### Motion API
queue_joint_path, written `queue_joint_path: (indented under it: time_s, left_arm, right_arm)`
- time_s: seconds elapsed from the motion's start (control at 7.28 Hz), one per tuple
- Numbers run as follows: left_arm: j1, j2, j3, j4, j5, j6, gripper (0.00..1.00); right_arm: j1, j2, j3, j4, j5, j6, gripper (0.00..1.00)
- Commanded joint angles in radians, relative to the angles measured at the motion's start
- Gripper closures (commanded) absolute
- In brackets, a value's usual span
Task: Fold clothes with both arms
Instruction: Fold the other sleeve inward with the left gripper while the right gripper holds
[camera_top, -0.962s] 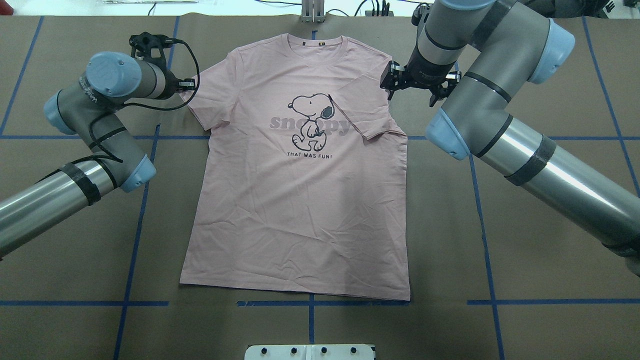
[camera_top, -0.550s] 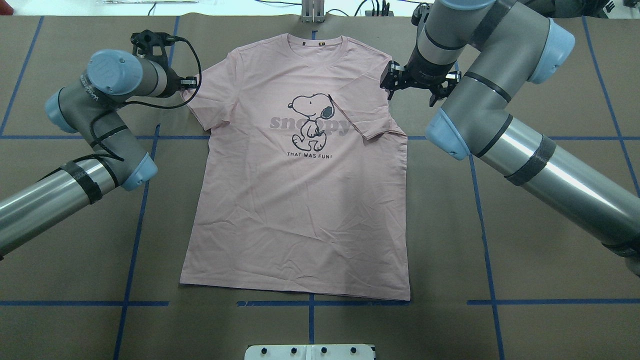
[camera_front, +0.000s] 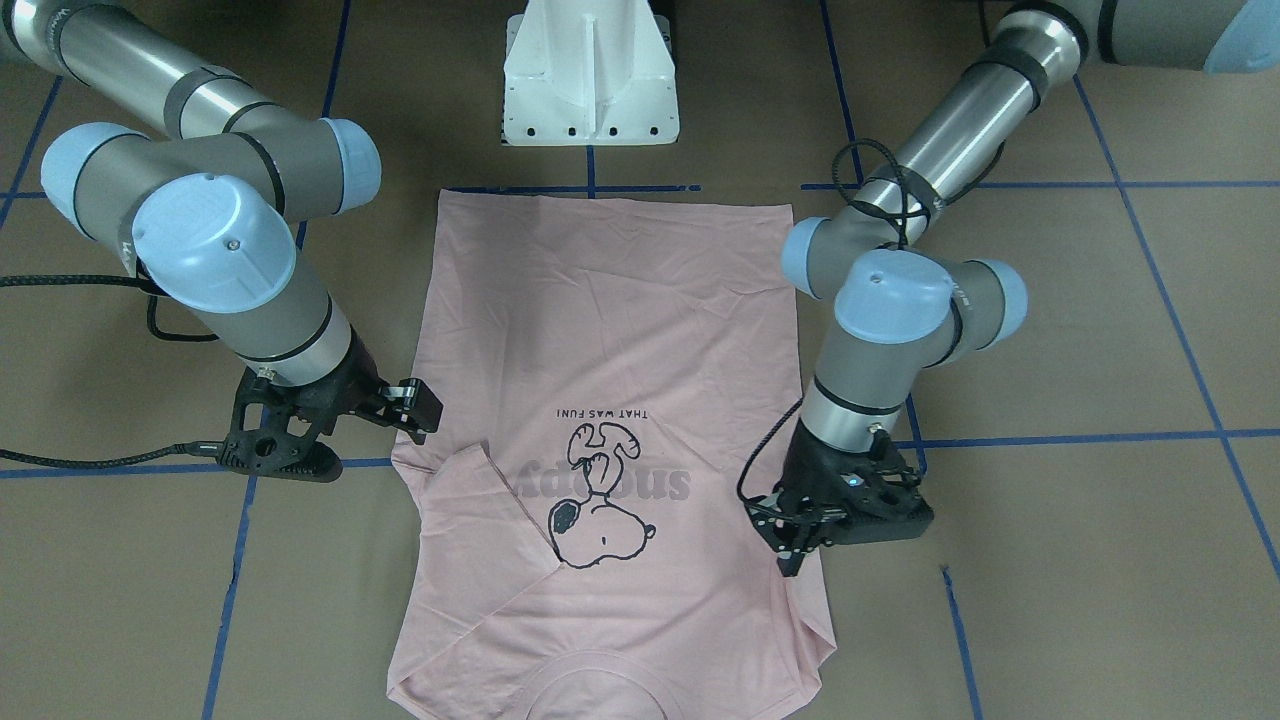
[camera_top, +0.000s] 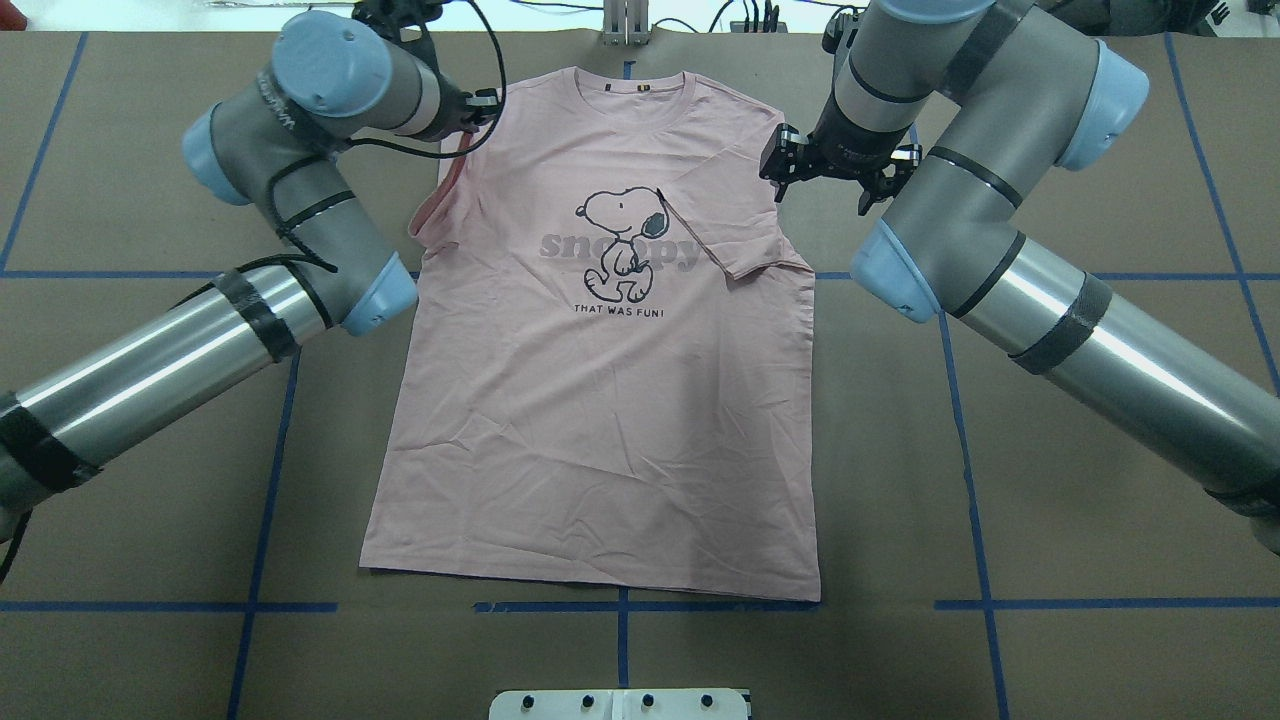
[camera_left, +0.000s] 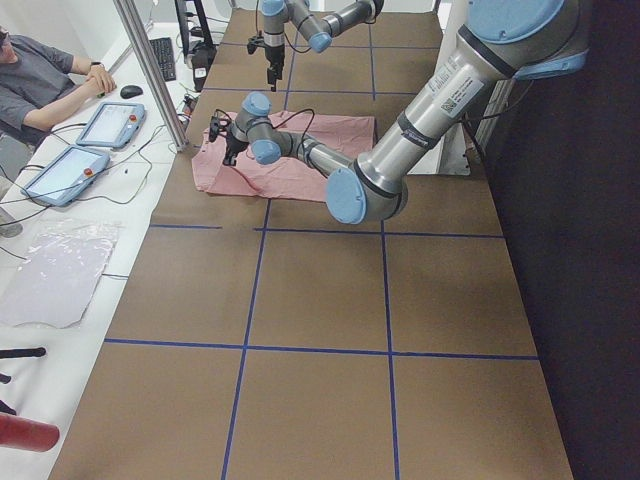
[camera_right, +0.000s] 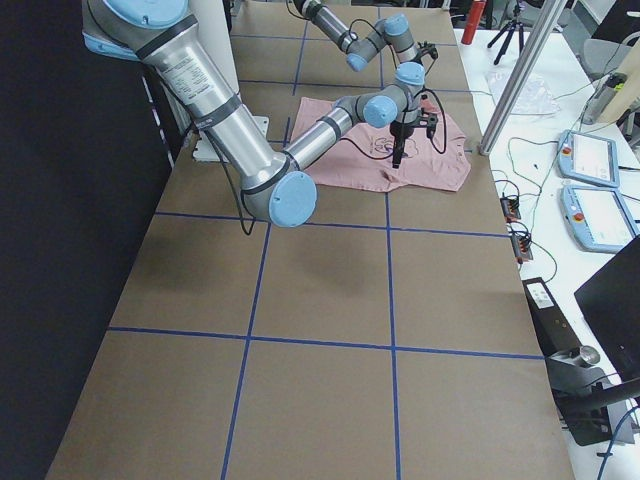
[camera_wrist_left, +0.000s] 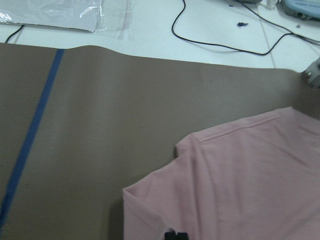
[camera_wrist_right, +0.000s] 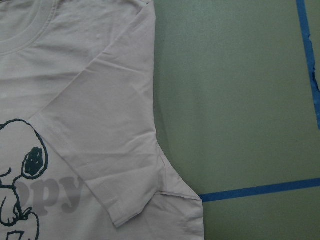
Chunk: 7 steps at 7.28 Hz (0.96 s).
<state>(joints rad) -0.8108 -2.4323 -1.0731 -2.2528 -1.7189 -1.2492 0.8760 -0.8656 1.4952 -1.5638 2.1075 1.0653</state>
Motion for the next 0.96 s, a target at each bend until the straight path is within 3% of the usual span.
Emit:
queue_joint_path:
  time_s: [0.0, 0.41, 0.55, 0.69, 0.82]
  left_arm:
    - [0.021, -0.128, 0.163, -0.017, 0.005, -0.044, 1.0]
    - [0.041, -0.129, 0.185, -0.059, 0.008, -0.044, 1.0]
    - [0.042, -0.129, 0.185, -0.066, 0.008, -0.049, 0.93]
    - [0.048, -0.128, 0.185, -0.08, 0.008, -0.05, 0.25]
    - [0.05, -0.132, 0.179, -0.082, 0.007, -0.052, 0.0]
  right_arm:
    - [0.0, -0.001, 0.004, 0.002, 0.002, 0.002, 0.0]
    - [-0.002, -0.006, 0.0, 0.002, 0.002, -0.01, 0.0]
    - [-0.003, -0.007, -0.001, 0.002, 0.0, -0.01, 0.0]
    - [-0.006, -0.007, 0.0, 0.002, 0.0, -0.01, 0.0]
    - [-0.009, -0.013, 0.002, 0.002, -0.001, -0.01, 0.0]
